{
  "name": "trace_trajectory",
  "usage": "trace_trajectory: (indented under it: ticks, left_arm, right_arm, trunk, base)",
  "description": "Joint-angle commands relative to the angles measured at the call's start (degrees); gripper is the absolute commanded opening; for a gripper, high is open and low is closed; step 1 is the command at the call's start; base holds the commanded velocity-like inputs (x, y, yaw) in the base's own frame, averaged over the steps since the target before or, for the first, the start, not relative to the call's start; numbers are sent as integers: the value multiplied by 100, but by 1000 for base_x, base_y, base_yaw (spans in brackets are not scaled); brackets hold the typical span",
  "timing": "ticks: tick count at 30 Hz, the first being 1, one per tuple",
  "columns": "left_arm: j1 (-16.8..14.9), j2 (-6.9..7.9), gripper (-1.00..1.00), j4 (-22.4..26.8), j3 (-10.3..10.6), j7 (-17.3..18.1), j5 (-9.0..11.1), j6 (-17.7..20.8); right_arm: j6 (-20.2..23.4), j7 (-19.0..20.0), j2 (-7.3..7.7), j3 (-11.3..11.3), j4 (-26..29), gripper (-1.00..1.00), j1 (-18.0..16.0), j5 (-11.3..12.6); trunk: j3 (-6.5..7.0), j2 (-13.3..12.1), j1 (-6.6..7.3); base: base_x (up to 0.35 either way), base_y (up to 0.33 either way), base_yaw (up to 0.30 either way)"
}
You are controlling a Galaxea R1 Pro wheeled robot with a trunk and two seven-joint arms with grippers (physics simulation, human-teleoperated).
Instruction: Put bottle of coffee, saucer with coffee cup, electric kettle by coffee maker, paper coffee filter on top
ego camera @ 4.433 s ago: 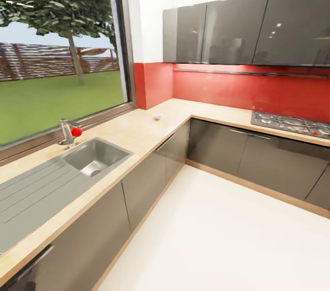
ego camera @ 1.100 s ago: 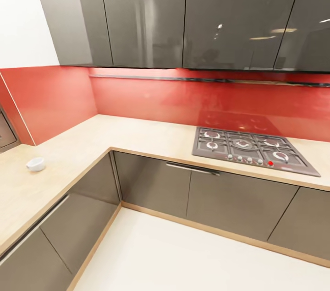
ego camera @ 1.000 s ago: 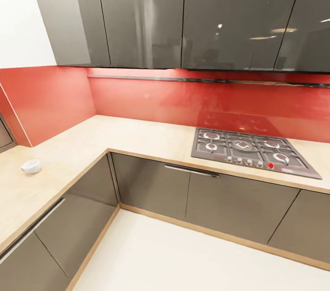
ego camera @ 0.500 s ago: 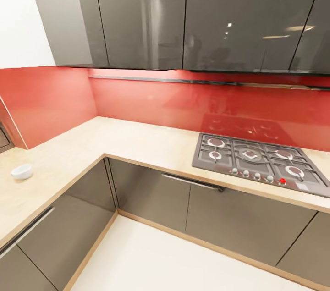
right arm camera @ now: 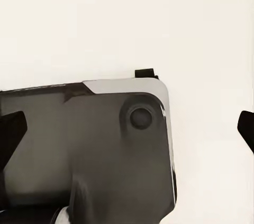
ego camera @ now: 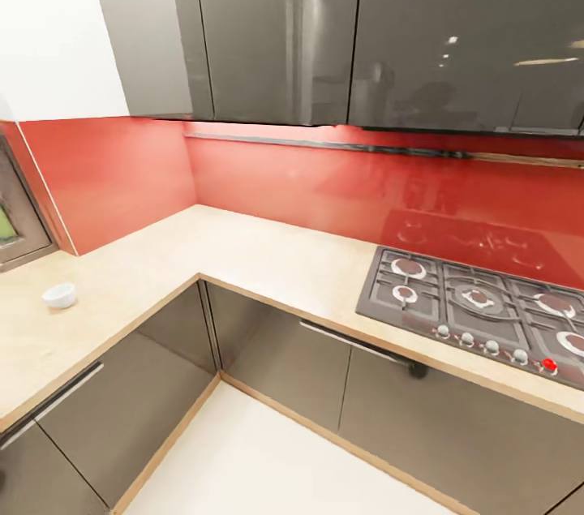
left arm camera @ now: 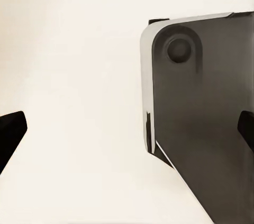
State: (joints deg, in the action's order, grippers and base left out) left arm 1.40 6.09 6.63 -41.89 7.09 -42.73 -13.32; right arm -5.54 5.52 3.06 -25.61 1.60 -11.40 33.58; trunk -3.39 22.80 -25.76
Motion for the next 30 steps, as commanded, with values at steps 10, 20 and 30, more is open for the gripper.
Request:
trace_trajectory:
  ticks: [10, 20, 30]
  left_arm:
    - [1, -3, 100, 13, -47, 38, 53, -12]
    - [1, 5, 100, 13, -55, 38, 75, -13]
    - [1, 13, 100, 13, -49, 38, 206, -13]
  right_arm:
    - [-17, 28, 1, -41, -6, 100, -8, 61]
    - [-17, 28, 1, -41, -9, 100, -8, 61]
    - [-17, 28, 1, -41, -8, 100, -7, 61]
  trunk:
    - [-11, 12, -2]
    - [-11, 12, -2]
    - [-11, 12, -2]
  base:
    - [-187, -204, 258]
    - [-15, -243, 259]
    - [0, -53, 259]
